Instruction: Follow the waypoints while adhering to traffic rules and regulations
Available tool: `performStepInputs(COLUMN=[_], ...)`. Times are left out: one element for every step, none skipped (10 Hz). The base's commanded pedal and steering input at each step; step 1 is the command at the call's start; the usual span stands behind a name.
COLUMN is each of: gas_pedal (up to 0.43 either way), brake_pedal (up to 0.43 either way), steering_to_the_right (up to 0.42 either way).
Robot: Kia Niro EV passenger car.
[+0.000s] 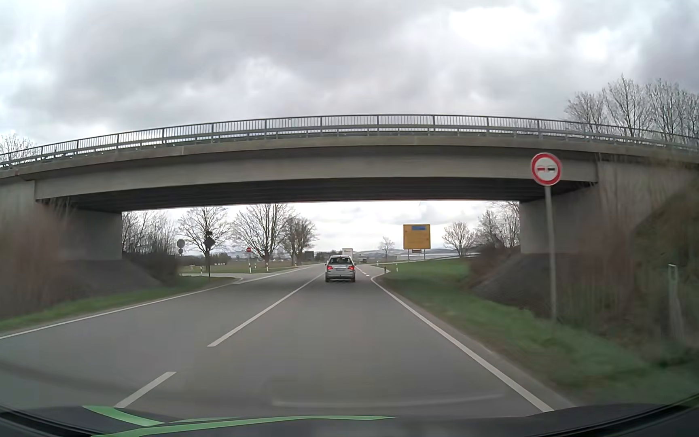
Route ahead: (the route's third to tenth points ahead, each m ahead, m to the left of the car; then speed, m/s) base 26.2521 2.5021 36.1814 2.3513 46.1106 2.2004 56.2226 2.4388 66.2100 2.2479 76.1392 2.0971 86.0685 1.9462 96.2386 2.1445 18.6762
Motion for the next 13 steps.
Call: performStepInputs(gas_pedal=[0.067, 0.059, 0.059, 0.047, 0.000, 0.000, 0.000, 0.000, 0.000, 0.000, 0.000, 0.000, 0.000], brake_pedal=[0.000, 0.000, 0.000, 0.000, 0.000, 0.000, 0.000, 0.000, 0.000, 0.000, 0.000, 0.000, 0.000], steering_to_the_right=[0.000, 0.000, 0.000, 0.000, 0.000, 0.000, 0.000, 0.000, 0.000, 0.000, 0.000, 0.000, 0.000])
